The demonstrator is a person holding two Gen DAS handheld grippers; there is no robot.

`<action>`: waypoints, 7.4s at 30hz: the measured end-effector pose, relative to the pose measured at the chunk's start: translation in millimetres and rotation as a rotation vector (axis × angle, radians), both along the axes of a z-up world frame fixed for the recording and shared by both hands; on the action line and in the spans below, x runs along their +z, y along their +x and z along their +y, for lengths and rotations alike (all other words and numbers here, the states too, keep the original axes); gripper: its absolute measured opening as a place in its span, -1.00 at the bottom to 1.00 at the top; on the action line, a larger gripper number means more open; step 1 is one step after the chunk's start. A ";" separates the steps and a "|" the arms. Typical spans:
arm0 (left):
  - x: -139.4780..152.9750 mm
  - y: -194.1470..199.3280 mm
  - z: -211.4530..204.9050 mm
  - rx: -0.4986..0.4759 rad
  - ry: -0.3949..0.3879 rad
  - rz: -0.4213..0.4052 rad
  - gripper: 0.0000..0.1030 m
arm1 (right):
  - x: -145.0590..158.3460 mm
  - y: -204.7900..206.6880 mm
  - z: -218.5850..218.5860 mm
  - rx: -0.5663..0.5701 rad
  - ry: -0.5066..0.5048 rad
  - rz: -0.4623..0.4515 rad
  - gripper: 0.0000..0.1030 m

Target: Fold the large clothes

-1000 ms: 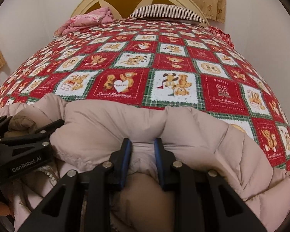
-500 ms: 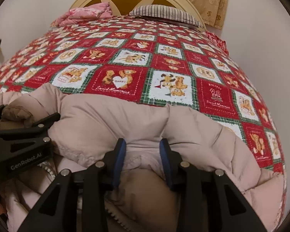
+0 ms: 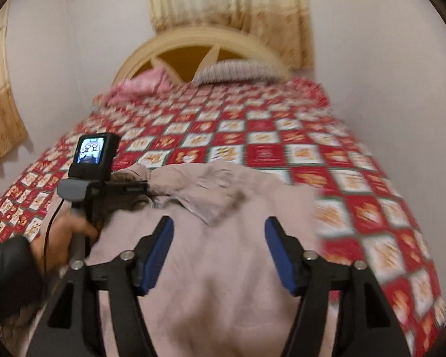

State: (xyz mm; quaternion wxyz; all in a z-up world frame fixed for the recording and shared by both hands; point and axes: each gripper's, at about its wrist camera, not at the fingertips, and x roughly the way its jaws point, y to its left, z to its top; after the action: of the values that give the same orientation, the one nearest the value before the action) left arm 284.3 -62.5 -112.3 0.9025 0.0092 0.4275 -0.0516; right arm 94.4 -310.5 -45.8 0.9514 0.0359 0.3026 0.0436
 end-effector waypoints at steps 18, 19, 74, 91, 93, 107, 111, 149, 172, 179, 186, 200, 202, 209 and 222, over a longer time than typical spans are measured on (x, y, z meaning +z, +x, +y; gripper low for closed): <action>58.1 -334.7 166.3 -0.055 -0.225 -0.145 0.62 | -21.2 -226.3 -85.2 -0.207 0.194 0.052 0.45; 54.9 -344.0 174.8 -0.039 -0.235 -0.143 0.62 | -27.2 -227.2 -83.2 -0.198 0.201 0.073 0.45; 51.6 -464.3 195.7 -0.273 -0.628 -0.116 -0.74 | -30.9 -264.4 -36.8 0.008 0.270 0.188 -0.72; 151.8 -464.8 206.8 -0.304 -0.838 -0.252 -0.74 | 97.2 -317.5 -28.5 0.088 0.304 -0.163 -0.73; 156.2 -444.7 207.7 -0.254 -0.855 -0.238 -0.74 | 104.9 -304.1 -22.4 0.083 0.283 -0.180 -0.74; 146.5 -228.9 198.5 0.110 -0.781 -0.170 -0.74 | 118.6 -86.5 -68.7 -0.055 0.266 -0.219 -0.74; 103.0 -164.3 186.1 0.195 -0.692 -0.080 -0.74 | 76.8 -12.5 -76.2 -0.144 0.278 -0.150 -0.74; 146.9 -196.3 122.4 0.020 -0.335 -0.244 0.57 | 39.5 4.0 -21.8 -0.004 0.234 -0.129 -0.47; 5.3 -150.5 -0.1 -0.059 -0.161 -0.086 0.61 | -92.3 40.6 60.7 0.016 0.105 0.088 -0.50; 2.6 -148.8 -0.7 -0.056 -0.144 -0.079 0.61 | -28.3 31.4 46.0 0.003 0.010 -0.019 -0.43; 2.1 -149.6 -4.1 -0.060 -0.120 -0.084 0.63 | -52.6 68.3 -39.0 -0.230 -0.015 0.140 -0.25; 1.3 -149.2 -10.0 -0.066 -0.089 -0.088 0.65 | -68.4 69.4 -34.8 -0.284 -0.073 0.152 -0.79; 1.3 -149.1 -9.9 -0.066 -0.087 -0.088 0.65 | -39.5 45.8 -7.5 -0.218 -0.053 0.043 -0.79; 3.2 -154.0 -4.8 -0.063 -0.106 -0.095 0.65 | -38.2 19.3 87.1 0.021 0.105 0.037 -0.79; 45.9 -279.2 79.8 -0.091 -0.281 -0.250 0.65 | -100.4 32.5 102.2 0.048 0.087 0.094 -0.88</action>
State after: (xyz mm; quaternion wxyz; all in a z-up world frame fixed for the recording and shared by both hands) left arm 5.1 17.3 -66.4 0.9378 -0.0914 0.2996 -0.1500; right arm 126.9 -208.3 -146.2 0.9324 0.0718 0.3455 0.0778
